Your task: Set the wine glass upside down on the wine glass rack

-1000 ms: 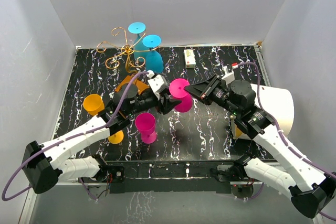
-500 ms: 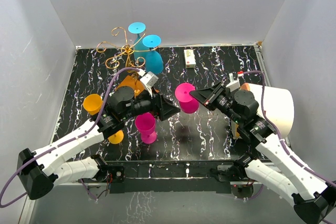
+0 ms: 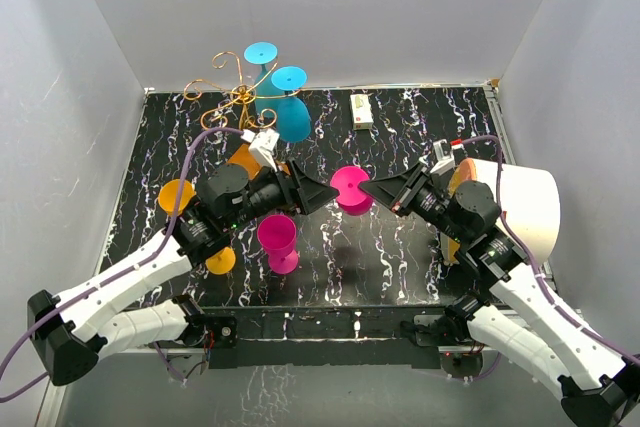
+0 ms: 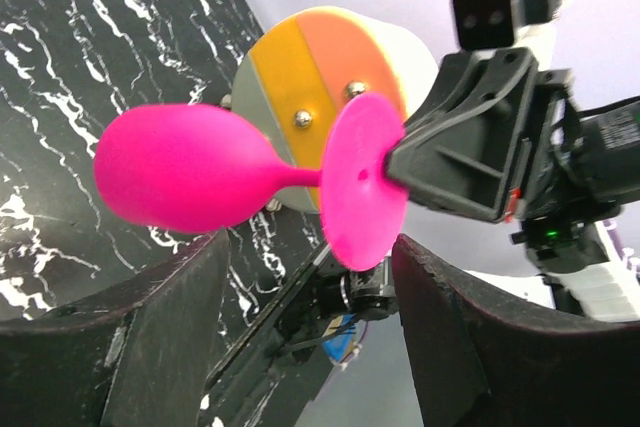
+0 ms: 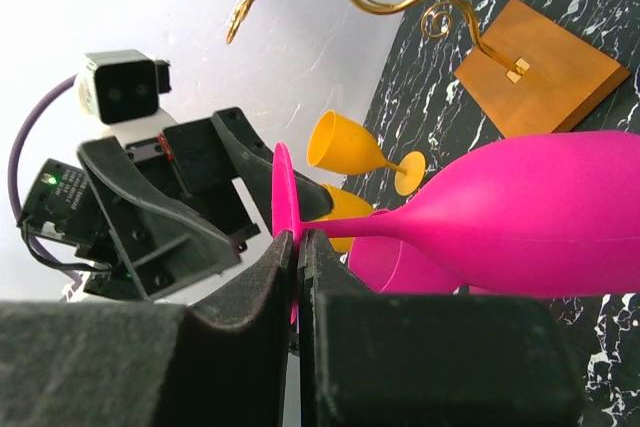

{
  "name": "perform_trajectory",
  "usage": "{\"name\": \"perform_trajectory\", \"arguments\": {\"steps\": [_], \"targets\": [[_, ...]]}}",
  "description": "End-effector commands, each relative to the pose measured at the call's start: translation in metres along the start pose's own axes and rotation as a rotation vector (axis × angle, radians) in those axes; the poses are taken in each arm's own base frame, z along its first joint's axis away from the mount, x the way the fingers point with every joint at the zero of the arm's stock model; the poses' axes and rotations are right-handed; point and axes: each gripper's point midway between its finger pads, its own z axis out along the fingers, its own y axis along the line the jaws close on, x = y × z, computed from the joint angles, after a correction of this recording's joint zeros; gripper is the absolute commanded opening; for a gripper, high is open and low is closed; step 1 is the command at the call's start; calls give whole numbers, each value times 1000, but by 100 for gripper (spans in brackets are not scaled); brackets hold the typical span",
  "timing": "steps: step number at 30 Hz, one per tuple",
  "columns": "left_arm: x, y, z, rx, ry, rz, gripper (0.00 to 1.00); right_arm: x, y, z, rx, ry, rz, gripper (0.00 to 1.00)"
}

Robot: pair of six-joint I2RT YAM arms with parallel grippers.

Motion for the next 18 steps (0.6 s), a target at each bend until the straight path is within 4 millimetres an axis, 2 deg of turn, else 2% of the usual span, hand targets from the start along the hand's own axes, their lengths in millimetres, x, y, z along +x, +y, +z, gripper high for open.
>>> {"name": "perform_trajectory", "arguments": {"steps": [1, 4, 9, 16, 18], "targets": [[-25, -31, -10, 109, -96, -38, 62, -2, 19, -3, -96, -5, -36, 0], [-25, -34, -9, 131, -107, -43, 57, 1, 25, -2, -133, 11, -42, 0], [-20, -39, -1, 156, -56, -55, 47, 10, 46, -4, -258, 69, -82, 0], [-18, -40, -1, 180, -36, -53, 23, 8, 44, -1, -249, 62, -94, 0], [-20, -38, -2, 174, -41, -59, 12, 7, 44, -1, -245, 54, -95, 0]]}}
